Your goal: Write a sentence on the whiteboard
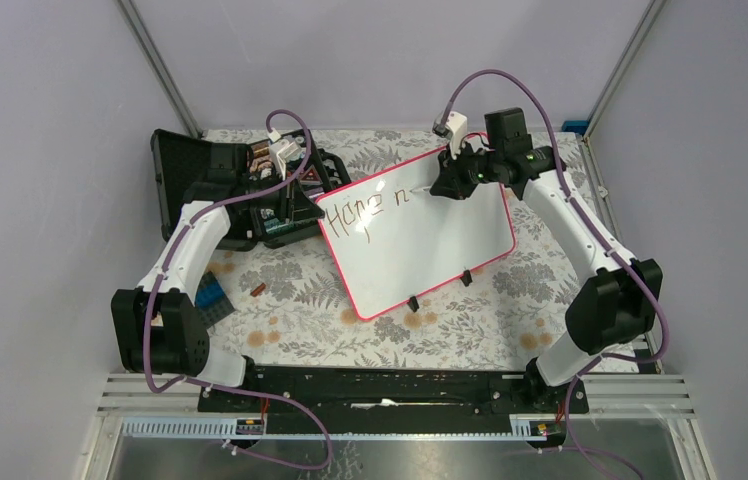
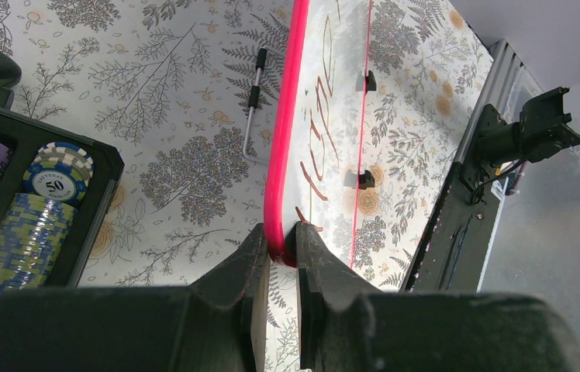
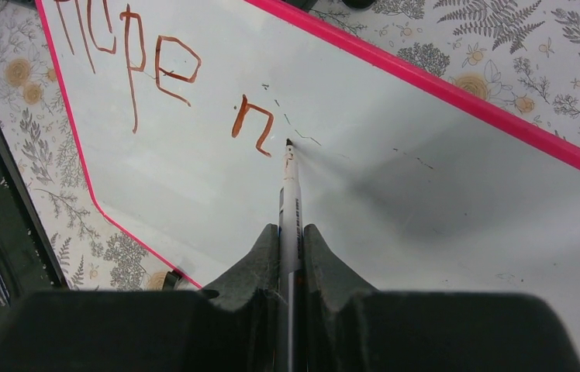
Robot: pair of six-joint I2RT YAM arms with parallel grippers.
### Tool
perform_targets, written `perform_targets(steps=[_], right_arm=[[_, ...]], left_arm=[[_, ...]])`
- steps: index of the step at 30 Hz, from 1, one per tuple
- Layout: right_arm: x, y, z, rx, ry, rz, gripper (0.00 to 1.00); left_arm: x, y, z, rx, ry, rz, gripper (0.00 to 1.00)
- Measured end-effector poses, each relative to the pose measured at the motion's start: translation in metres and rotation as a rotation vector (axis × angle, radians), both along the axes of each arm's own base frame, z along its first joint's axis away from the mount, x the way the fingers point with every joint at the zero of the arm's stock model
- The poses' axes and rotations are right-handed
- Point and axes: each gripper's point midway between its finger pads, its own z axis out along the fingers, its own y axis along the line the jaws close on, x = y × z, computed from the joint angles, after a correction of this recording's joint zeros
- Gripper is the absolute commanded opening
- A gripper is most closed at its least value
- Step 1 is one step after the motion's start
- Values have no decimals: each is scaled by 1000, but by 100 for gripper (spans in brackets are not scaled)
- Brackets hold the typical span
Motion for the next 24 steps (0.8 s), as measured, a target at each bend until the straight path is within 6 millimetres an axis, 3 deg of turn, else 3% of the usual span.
perform_targets(steps=[14,24], right_arm=[[12,-18,0,-3,0,-50,0],[17,-17,8,5,-9,-49,0]], left_arm=[[0,0,0,1,0,1,0],[0,0,0,0,1,0,0]])
